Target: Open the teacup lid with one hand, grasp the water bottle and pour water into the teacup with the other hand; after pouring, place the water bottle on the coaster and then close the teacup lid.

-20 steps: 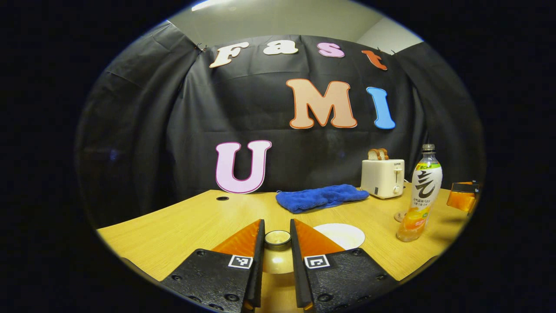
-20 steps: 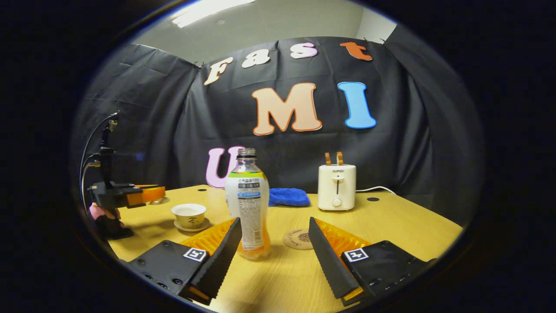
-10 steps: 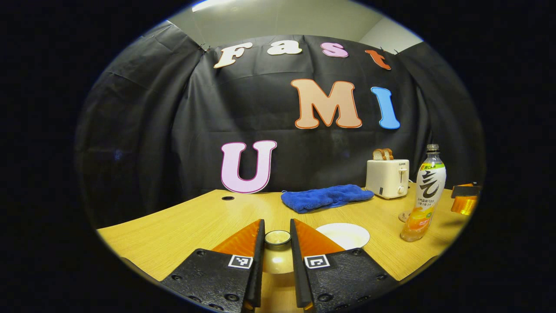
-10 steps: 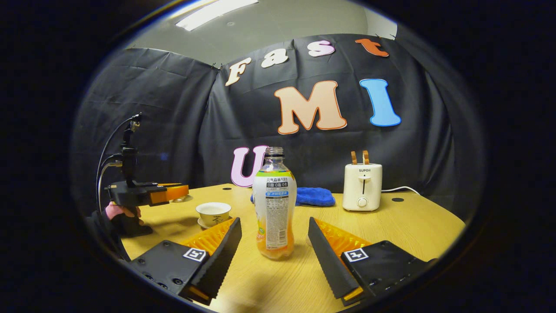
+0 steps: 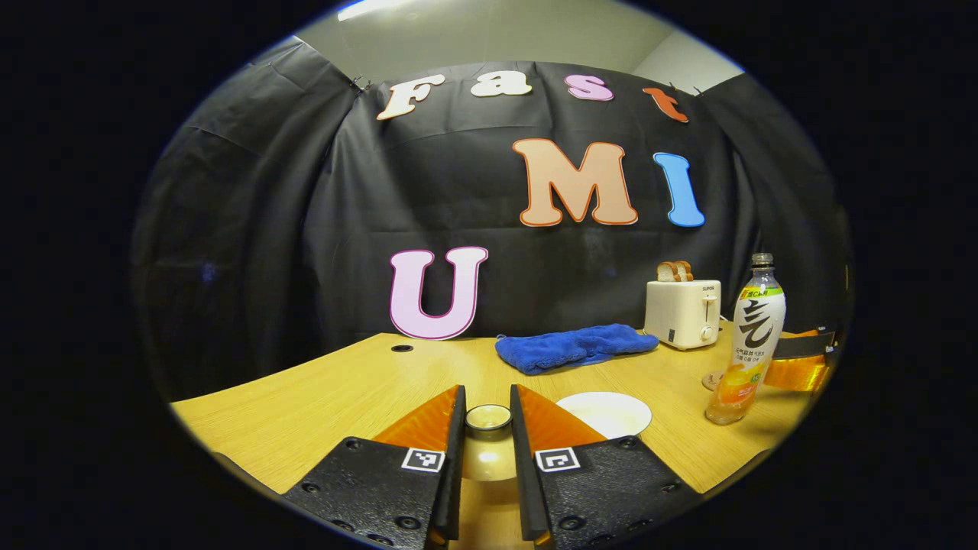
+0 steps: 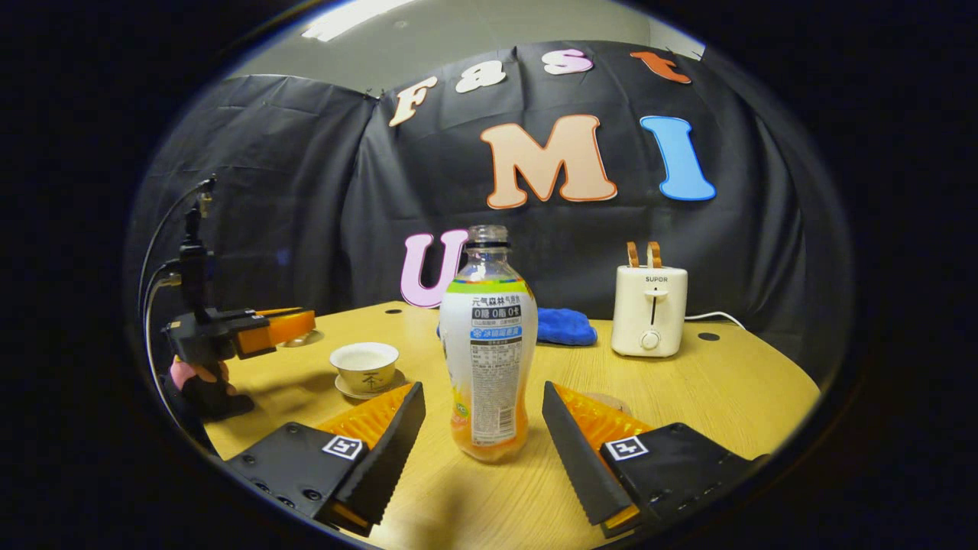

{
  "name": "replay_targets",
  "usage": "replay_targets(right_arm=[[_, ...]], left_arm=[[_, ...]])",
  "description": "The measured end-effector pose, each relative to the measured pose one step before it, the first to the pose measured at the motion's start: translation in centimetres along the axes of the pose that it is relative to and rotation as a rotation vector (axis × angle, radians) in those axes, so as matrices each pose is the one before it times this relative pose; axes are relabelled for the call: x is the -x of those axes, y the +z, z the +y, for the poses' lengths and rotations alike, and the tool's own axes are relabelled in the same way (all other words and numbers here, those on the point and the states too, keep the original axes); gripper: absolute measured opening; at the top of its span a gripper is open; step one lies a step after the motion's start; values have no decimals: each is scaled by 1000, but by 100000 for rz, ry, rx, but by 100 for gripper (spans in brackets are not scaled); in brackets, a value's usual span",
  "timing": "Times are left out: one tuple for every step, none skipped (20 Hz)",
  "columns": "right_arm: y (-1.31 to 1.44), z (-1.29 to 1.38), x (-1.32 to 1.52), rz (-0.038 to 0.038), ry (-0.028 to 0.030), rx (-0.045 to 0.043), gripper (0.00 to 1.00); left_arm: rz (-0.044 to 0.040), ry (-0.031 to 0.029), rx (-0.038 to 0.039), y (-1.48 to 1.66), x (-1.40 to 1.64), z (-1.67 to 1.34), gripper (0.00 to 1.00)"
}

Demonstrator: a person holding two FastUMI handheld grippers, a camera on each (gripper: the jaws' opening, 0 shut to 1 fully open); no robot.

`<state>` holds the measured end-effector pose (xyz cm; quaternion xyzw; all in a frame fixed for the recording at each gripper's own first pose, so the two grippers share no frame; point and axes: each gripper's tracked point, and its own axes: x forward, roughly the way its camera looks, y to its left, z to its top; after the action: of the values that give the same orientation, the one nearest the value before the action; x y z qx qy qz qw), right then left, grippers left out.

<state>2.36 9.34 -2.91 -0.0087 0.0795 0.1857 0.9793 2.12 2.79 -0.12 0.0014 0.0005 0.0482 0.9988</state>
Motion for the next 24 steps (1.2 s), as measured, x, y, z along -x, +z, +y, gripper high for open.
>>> replay_targets(right_arm=[[-88,31,-466,1229,-424,-15,94],[-159,28,-467,1231,-547,-50,94],[-84,12,-431,1145,-342,53,98],[-190,14,-457,1340,-451,77,98],[-165,-1,-449,1187,-312,91,98],[-132,-9,-365,1144,-762,-5,98],[-111,-121,-388,1127,-850,32,98],[-137,-100,-385,1031,-932,-19,98],[-62,-159,-310,1344,-1154,-87,94],[-254,-43,-187,1632,-728,123,100],[-239,-47,-350,1673,-438,-194,94],[-82,160,-298,1011,-698,195,88],[103,122,-181,-410,-1008,-1,82],[-117,-35,175,487,-824,540,76],[61,-67,183,-572,-762,904,76],[40,-305,-110,-120,-1529,1052,72],[107,-5,73,-552,-669,1323,67],[-29,-157,-88,-177,-808,1691,68],[227,-133,-25,-486,-1038,2243,68],[207,-11,111,140,-1233,3392,68],[255,94,140,-180,-2182,2940,68],[511,-50,195,-870,-1263,2367,67],[470,-14,259,-834,-1430,2933,67],[706,-245,181,-936,-2043,4372,68]], left_arm=[[37,-81,11,-9,-6,-42,28],[-58,-340,75,30,-15,-71,28],[-37,-197,-19,-7,30,-31,28],[-1,-4,12,4,20,96,28],[-23,24,5,34,-9,-29,28],[14,87,-10,-42,4,44,28],[10,161,-25,-9,-5,-13,28],[-6,115,-23,51,47,33,28],[-4,37,6,-35,-61,-1,28],[57,12,11,33,-47,27,28],[28,-176,23,-55,82,-71,28],[49,-233,40,-35,-41,36,28],[-45,-108,-29,7,22,25,28],[77,-147,-122,-11,-22,86,28],[-36,303,55,-41,107,325,28],[-95,641,-110,54,-38,339,28],[172,710,27,10,-109,387,28],[-12,666,-56,-3,-39,190,28],[-30,652,-68,76,-50,336,28],[133,455,-5,-36,-4,197,28],[31,251,8,53,-62,155,28],[-14,295,-19,-16,5,170,27],[11,365,-19,-92,-35,210,28],[21,359,12,-37,-99,273,28]])
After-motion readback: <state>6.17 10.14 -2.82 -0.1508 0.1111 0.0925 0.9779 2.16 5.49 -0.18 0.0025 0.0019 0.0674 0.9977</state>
